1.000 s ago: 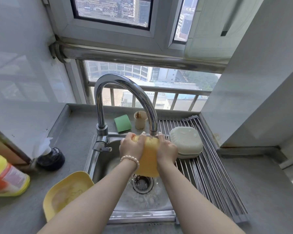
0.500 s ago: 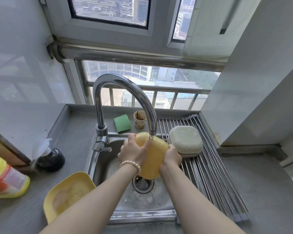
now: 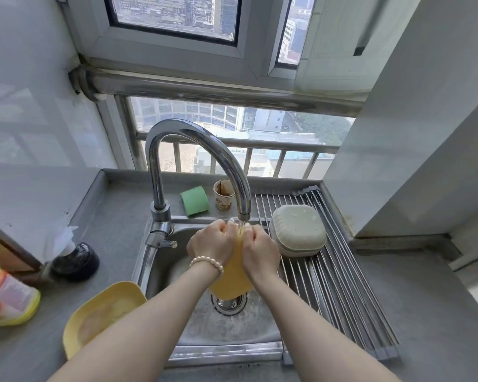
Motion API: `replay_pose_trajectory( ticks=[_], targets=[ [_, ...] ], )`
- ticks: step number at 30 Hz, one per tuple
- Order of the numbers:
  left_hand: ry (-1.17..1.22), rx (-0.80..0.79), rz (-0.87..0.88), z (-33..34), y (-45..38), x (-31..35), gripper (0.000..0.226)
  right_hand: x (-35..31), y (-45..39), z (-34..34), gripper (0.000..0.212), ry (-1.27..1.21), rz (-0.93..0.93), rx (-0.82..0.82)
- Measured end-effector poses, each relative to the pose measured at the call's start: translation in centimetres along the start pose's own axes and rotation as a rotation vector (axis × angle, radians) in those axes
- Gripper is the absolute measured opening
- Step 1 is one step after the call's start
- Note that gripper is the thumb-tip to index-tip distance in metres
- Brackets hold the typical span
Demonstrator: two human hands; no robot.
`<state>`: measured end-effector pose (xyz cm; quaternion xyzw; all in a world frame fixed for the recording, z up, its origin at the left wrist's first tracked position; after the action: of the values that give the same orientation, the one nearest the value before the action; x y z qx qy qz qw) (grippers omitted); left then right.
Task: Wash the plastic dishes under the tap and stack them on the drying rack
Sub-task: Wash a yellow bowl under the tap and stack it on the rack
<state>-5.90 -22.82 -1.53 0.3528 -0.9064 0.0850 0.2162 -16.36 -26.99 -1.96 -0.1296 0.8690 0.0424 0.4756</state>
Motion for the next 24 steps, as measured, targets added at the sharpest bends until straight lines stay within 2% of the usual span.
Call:
replay_pose_trajectory(
  ticks=[3,5,7,9,11,12,14,17,22,24],
  targets=[
    [-0.011,-0.03,0.052,0.1,0.2,0.5,0.041,-0.8,-1.0,0.6,0.043,0.074,0.052,-0.068],
    [0.047,-0.032,0.12,0.1,0.0,0.5,0.043,-0.6,-2.1,0.3,0.045,0.077,0.163,-0.079],
    [0.028,-0.037,0.232,0.0,0.2,0.9,0.042,0.0,-2.8,0.1,0.042,0.029,0.275,-0.108],
    [-0.102,0.02,0.31,-0.4,0.2,1.1,0.051,0.7,-3.0,0.3,0.038,-0.111,0.377,-0.084],
    [-0.239,0.086,0.253,-0.9,0.0,0.5,0.076,1.0,-2.4,0.5,0.038,-0.402,0.559,0.023],
    [-0.223,0.054,0.17,-0.8,-0.2,-0.2,0.081,1.2,-2.0,0.5,0.041,-0.533,0.644,0.08],
    [0.001,-0.07,-0.017,-0.3,-0.3,-1.3,0.078,1.4,-1.2,0.6,0.041,-0.721,0.755,0.136],
    [0.255,-0.109,-0.185,0.3,-0.1,-1.7,0.071,1.6,-0.4,0.7,0.035,-0.765,0.781,0.155],
    [0.355,-0.05,-0.173,-0.5,-0.8,-0.8,0.026,1.9,0.4,0.4,0.031,-0.8,0.755,0.208],
    [0.454,-0.052,-0.216,-0.6,-1.4,-1.1,0.035,2.0,0.4,0.2,0.03,-0.845,0.774,0.216]
  ],
)
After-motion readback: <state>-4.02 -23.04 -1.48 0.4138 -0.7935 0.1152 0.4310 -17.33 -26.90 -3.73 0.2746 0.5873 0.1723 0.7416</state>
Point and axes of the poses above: each hand's wrist, its own y-axis away from the middle knuckle, its own z-axis out of the palm, x = y × z, the point moved 4 cm from there along -y, towards the middle knuckle, and after that the axes turned 11 degrees about -y, right-handed, at the moved point
